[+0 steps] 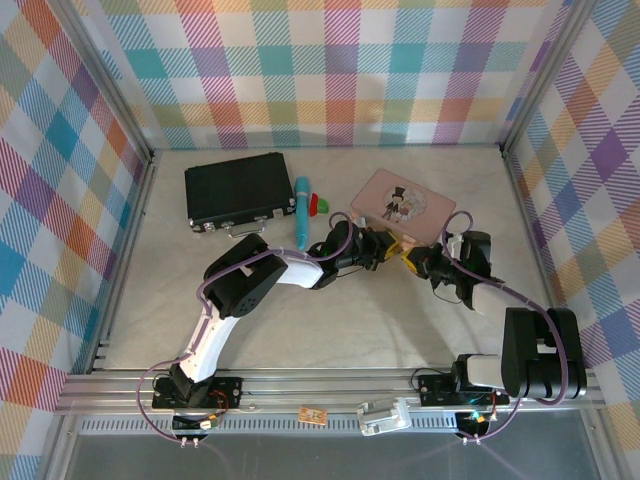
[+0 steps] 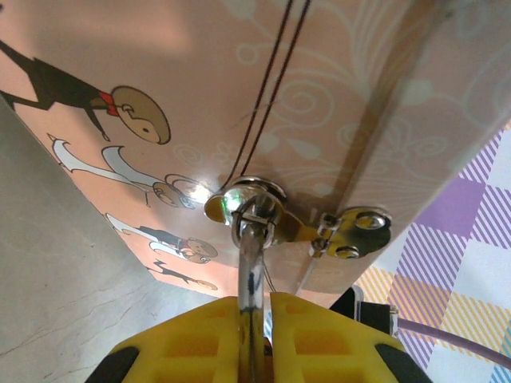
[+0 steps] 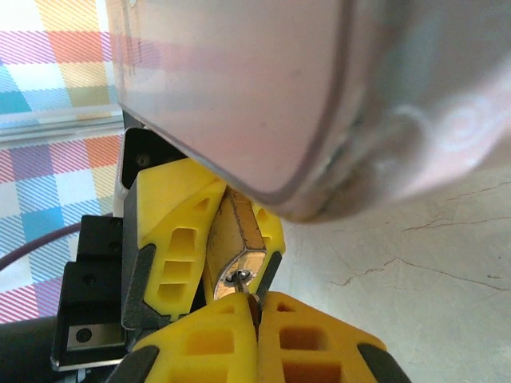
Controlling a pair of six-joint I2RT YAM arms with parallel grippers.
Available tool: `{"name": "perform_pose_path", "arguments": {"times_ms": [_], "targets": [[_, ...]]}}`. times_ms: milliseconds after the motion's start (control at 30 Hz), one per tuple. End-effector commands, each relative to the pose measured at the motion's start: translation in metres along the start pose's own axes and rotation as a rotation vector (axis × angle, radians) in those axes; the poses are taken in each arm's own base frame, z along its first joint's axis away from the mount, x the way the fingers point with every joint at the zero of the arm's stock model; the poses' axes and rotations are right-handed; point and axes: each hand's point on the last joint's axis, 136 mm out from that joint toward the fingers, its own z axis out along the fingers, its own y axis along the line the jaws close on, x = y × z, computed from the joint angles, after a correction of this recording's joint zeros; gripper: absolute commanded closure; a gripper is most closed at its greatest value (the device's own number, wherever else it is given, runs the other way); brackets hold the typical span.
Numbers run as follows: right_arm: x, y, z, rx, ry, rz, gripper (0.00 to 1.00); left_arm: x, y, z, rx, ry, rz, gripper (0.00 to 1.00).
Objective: Unlock a padlock with a key
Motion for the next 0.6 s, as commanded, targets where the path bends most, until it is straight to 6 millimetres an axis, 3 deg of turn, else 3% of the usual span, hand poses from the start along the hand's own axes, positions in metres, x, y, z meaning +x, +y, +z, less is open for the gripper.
{"name": "perform_pose_path", "arguments": {"times_ms": [0,200,400,567], "targets": [[-0.035,-0.007,0.000,0.058,-0.155,0.053,1.00,0.050,-0.088,-0.015,0.236,0.134,0.071,1.00],[-0.034,-0.012,0.006,0.081,-0.162,0.074,1.00,0.055,-0.102,-0.018,0.268,0.136,0.094,1.00],[-0.046,0.000,0.009,0.075,-0.198,0.087,1.00,0.074,-0.102,-0.020,0.273,0.174,0.095,1.00],[-0.042,0.003,0.020,0.106,-0.214,0.113,1.00,0.077,-0.108,-0.021,0.304,0.168,0.086,1.00]]}}
